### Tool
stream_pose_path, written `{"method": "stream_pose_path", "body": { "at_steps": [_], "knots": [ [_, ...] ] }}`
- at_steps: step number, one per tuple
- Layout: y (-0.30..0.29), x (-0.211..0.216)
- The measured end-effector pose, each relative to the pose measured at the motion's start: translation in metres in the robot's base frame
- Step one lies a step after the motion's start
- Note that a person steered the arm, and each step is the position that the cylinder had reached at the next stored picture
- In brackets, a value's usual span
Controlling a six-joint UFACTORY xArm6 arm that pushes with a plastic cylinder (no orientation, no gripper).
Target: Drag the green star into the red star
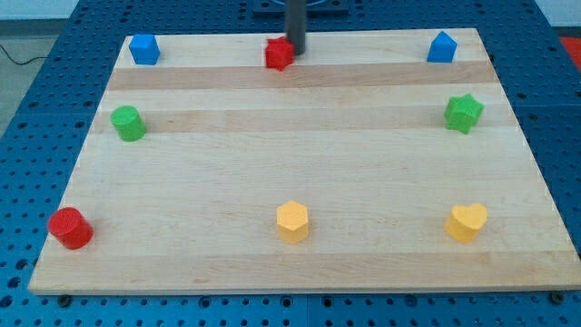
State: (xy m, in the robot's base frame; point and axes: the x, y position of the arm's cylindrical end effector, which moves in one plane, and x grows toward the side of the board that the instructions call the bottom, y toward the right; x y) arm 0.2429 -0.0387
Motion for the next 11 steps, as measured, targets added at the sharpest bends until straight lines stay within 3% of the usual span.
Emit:
{"method": "stream_pose_path", "body": {
  "at_steps": [2,3,5,7,8,11],
  "knots": [
    [-0.111,0.059],
    [-0.086,0.060],
    [0.054,0.075],
    [0.080,0.063],
    [0.123,0.050],
    [0.356,0.087]
  ]
}}
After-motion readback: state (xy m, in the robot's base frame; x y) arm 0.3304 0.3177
